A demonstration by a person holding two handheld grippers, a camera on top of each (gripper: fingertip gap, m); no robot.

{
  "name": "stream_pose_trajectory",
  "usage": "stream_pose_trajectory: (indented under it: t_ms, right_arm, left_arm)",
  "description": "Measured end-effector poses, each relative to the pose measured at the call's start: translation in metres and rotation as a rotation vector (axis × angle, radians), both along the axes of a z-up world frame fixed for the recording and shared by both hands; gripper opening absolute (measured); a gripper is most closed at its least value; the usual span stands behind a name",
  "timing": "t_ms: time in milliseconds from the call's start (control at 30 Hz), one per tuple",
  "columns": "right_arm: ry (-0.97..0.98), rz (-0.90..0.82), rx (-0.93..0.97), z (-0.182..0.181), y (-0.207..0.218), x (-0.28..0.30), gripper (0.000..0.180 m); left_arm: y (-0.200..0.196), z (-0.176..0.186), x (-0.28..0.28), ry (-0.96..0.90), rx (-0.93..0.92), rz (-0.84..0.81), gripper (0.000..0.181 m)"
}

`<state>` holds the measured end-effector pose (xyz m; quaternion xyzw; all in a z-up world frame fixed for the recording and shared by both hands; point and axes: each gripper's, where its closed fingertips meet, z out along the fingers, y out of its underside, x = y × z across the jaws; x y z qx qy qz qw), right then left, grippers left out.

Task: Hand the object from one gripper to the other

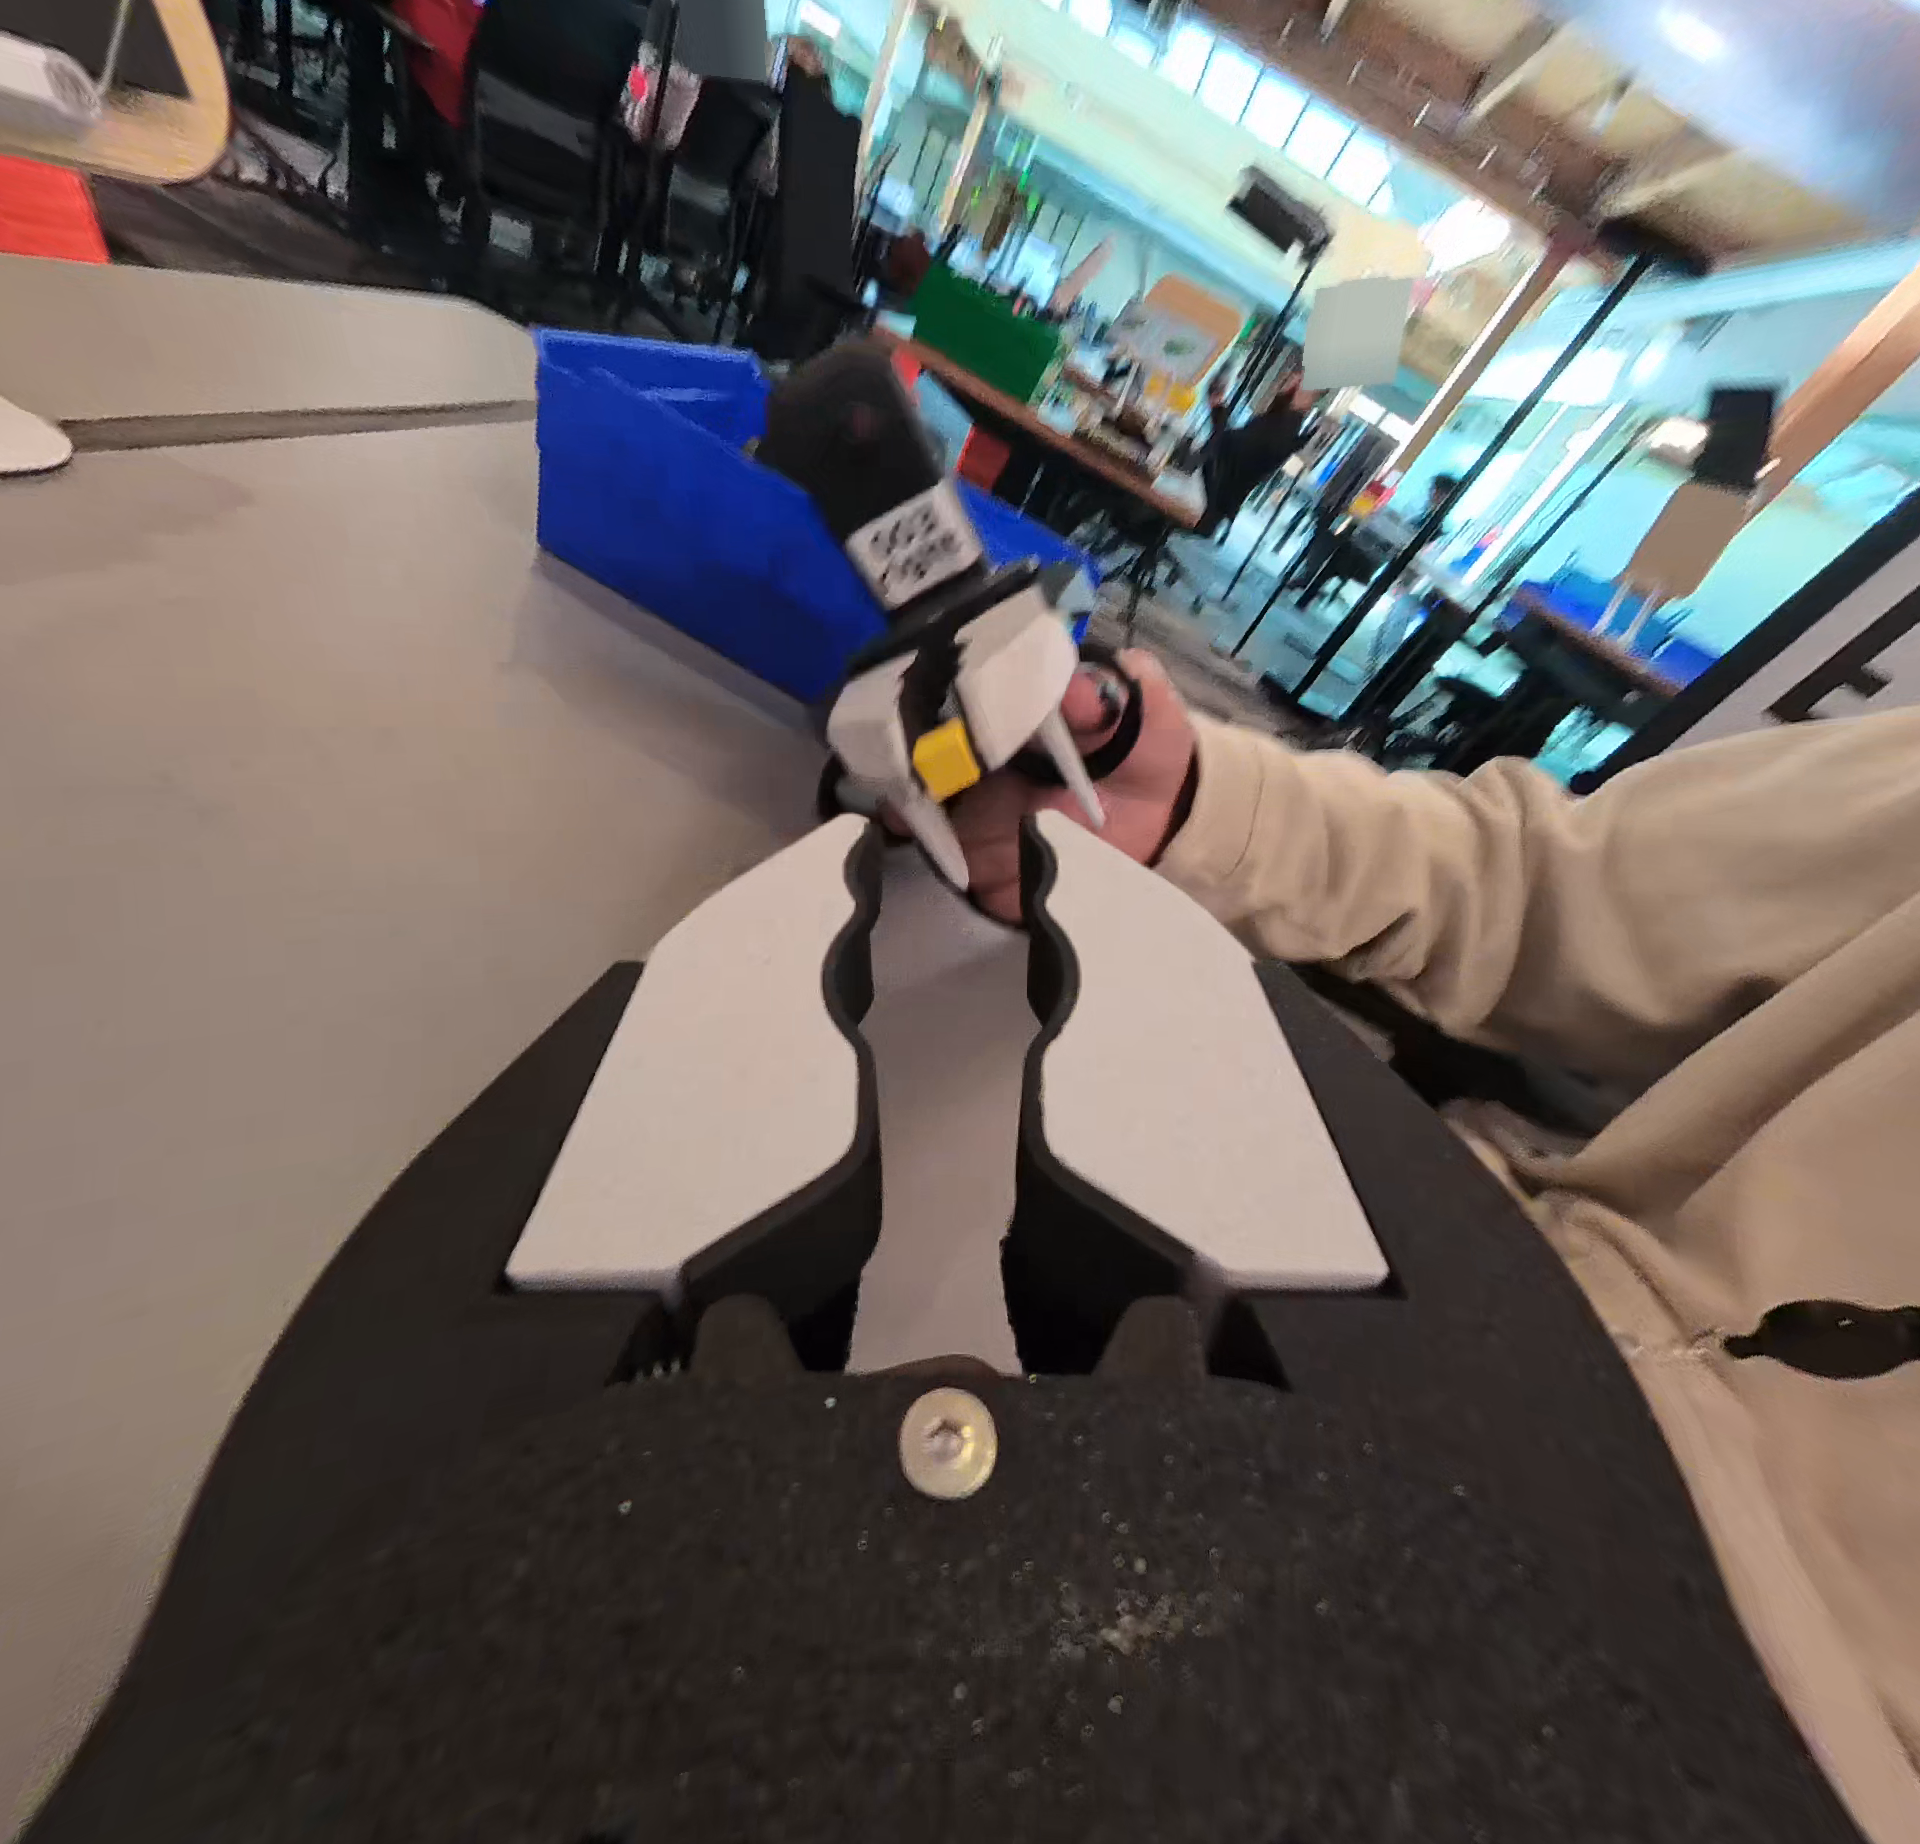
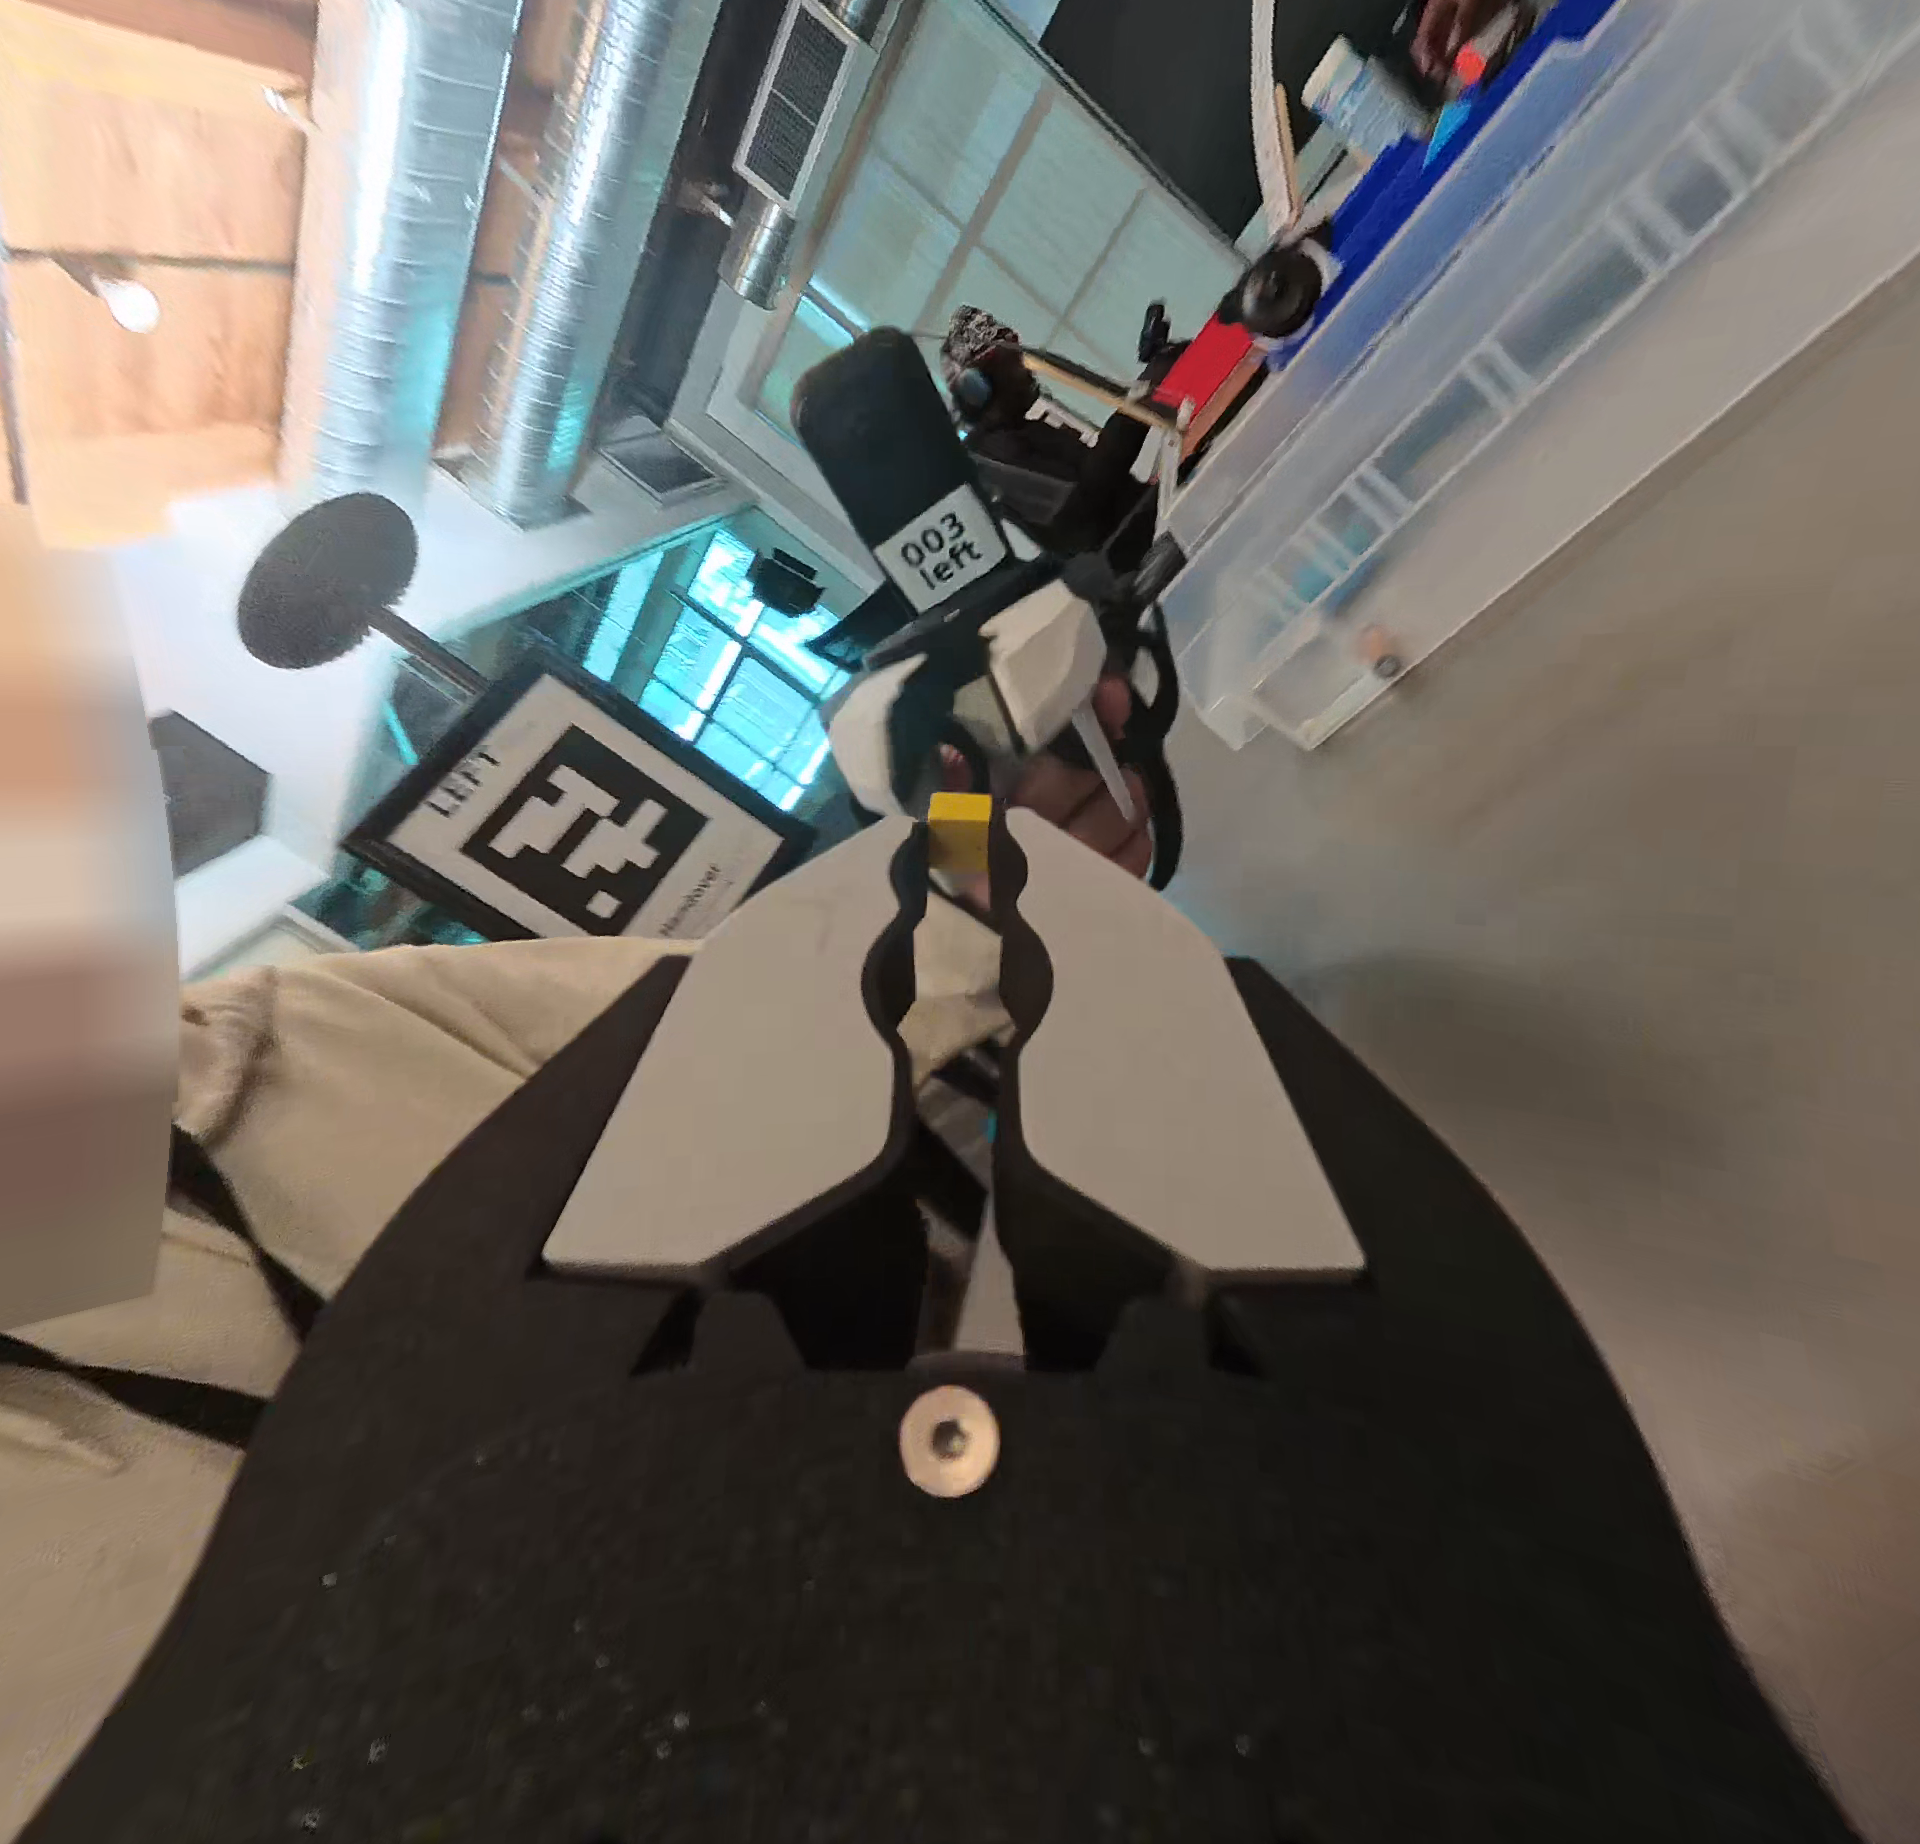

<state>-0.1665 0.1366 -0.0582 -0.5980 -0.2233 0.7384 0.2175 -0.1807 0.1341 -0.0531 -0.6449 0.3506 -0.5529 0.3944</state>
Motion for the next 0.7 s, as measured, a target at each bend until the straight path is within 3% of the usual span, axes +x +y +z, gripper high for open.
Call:
stream_pose_trajectory:
  t_ms: [67, 233, 333, 533, 700]
  right_arm:
    - [-0.009, -0.070, 0.145, 0.004, 0.003, 0.002, 0.011]
    - [-0.181, -0.248, 0.699, -0.006, 0.005, 0.002, 0.011]
    - [-0.211, -0.316, 0.910, -0.003, 0.002, 0.001, 0.011]
    - [-0.279, -0.306, 1.008, -0.012, 0.001, -0.004, 0.011]
    - [-0.284, -0.278, 1.022, -0.014, -0.003, -0.009, 0.011]
  left_arm:
    - [0.001, -0.013, 0.003, 0.082, -0.049, 0.014, 0.021]
    - [0.002, -0.012, 0.012, -0.059, -0.447, -0.027, 0.019]
    - [0.007, -0.022, 0.016, -0.041, -0.635, 0.033, 0.016]
    - [0.004, -0.013, 0.016, -0.154, -0.756, -0.041, 0.020]
    - [-0.002, -0.014, 0.017, -0.131, -0.765, -0.085, 0.020]
